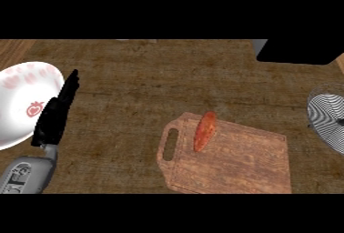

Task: Pick the tomato from the cutting board and place it in the tiered basket

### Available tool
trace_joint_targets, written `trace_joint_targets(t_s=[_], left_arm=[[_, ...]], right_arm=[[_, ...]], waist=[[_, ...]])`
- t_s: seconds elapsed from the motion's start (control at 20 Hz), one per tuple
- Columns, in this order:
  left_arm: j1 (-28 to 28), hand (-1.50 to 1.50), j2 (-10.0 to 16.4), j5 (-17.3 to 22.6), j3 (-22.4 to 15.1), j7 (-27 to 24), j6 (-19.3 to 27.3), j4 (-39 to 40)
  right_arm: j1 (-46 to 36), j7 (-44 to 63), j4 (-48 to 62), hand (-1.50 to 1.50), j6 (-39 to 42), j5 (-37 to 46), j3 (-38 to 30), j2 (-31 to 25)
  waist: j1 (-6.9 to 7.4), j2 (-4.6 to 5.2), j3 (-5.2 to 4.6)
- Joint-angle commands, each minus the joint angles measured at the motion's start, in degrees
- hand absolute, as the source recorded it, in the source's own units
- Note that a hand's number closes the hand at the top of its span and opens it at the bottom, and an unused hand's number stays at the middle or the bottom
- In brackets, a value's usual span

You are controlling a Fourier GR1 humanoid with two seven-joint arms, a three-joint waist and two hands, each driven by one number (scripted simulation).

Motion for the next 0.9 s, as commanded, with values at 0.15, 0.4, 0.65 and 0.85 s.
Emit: trace_joint_targets(t_s=[0.15,0.4,0.65,0.85], left_arm=[[-0.2,0.0,0.0,-0.24,1.08,0.54,0.47,0.94],[1.34,0.0,-1.35,-0.65,1.04,-1.9,0.82,2.75],[4.1,0.0,0.08,-0.74,2.25,-0.17,-0.06,-0.98],[1.77,0.0,0.71,-0.65,3.74,1.99,-0.45,-0.07]], right_arm=[[-0.62,9.97,7.14,1.5,11.28,6.45,0.35,-4.28],[-1.09,8.91,8.33,1.5,12.48,7.17,-1.12,-6.67],[3.7,4.54,4.78,1.5,10.12,4.26,-2.91,-4.56],[4.98,4.04,2.98,1.5,9.65,1.12,-5.72,-3.05]], waist=[[-2.14,-0.79,-0.06],[-2.79,-1.0,-0.03],[-3.52,-1.54,0.03],[-3.75,-1.47,0.04]])
